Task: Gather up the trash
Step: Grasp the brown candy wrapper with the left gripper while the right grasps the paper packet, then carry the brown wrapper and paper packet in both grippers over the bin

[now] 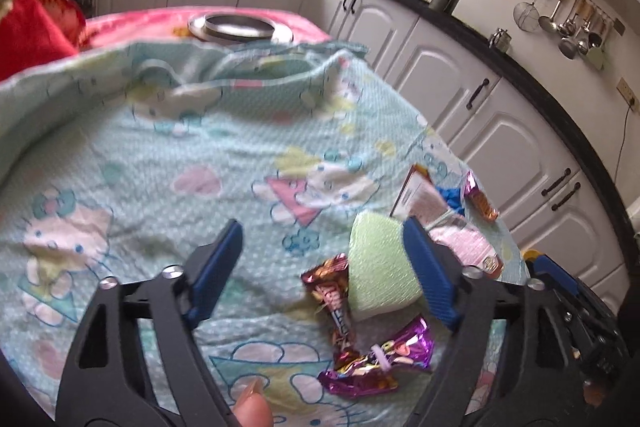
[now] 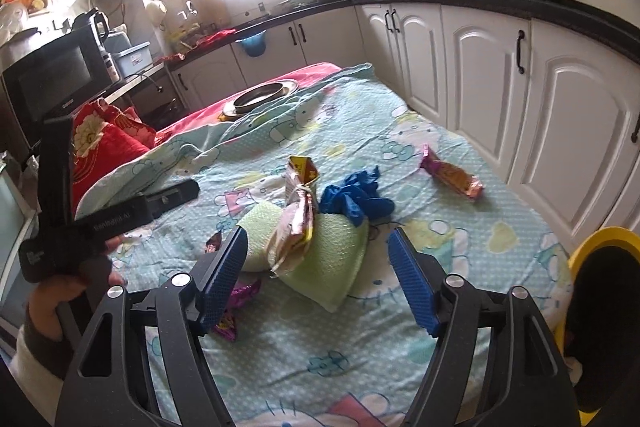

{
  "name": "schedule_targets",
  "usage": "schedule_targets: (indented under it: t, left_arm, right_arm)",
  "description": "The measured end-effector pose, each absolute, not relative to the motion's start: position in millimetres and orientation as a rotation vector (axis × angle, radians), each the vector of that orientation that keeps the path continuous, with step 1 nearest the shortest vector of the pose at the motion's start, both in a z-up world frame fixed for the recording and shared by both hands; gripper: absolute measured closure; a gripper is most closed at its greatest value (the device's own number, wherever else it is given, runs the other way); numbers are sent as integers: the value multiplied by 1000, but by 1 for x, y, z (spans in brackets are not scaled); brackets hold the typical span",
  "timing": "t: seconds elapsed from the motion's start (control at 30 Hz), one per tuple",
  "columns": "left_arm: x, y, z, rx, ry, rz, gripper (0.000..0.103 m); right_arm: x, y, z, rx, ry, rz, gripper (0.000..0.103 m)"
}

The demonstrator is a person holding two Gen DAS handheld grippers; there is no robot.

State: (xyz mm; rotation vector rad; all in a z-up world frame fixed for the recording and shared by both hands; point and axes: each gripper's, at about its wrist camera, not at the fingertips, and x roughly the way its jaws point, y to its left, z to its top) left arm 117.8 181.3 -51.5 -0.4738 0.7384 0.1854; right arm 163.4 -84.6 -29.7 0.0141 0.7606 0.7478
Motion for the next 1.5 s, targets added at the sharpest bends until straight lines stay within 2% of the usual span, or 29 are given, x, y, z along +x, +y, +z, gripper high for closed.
schedule_targets:
  t: [0.1, 0.47, 0.5, 0.53, 0.6, 0.77, 0.83, 1.23, 1.5]
  left_arm:
    - [118, 186, -63, -518, 769, 154, 44]
    - [126, 184, -88, -615, 818, 101, 45]
    - [126, 183, -89, -615, 819, 99, 48]
    - [127, 182, -90, -615, 820, 97, 55]
    - [128, 181, -93, -623, 823, 92, 59]
    - [130, 183, -96, -639, 828, 68, 70]
    - [130, 183, -97, -648, 828, 55, 77]
    - [129, 186, -86, -623, 818, 61, 78]
    - [120, 187, -59, -594, 748, 75, 78]
  right_arm:
    - [166, -77, -35, 10, 778, 755, 37]
    - [178, -64, -51, 23, 836, 759, 50]
    - [179, -63, -52, 27, 841, 761, 50]
    - [180, -64, -54, 32, 844, 763, 53]
    - [182, -62, -56, 44, 858, 772, 58]
    - [183, -56, -62, 47, 881, 799, 79]
    - [183, -55, -63, 42, 882, 800, 79]
    - [177, -61, -62, 40, 858, 803, 80]
    - [173, -69, -52, 59, 823, 818, 80]
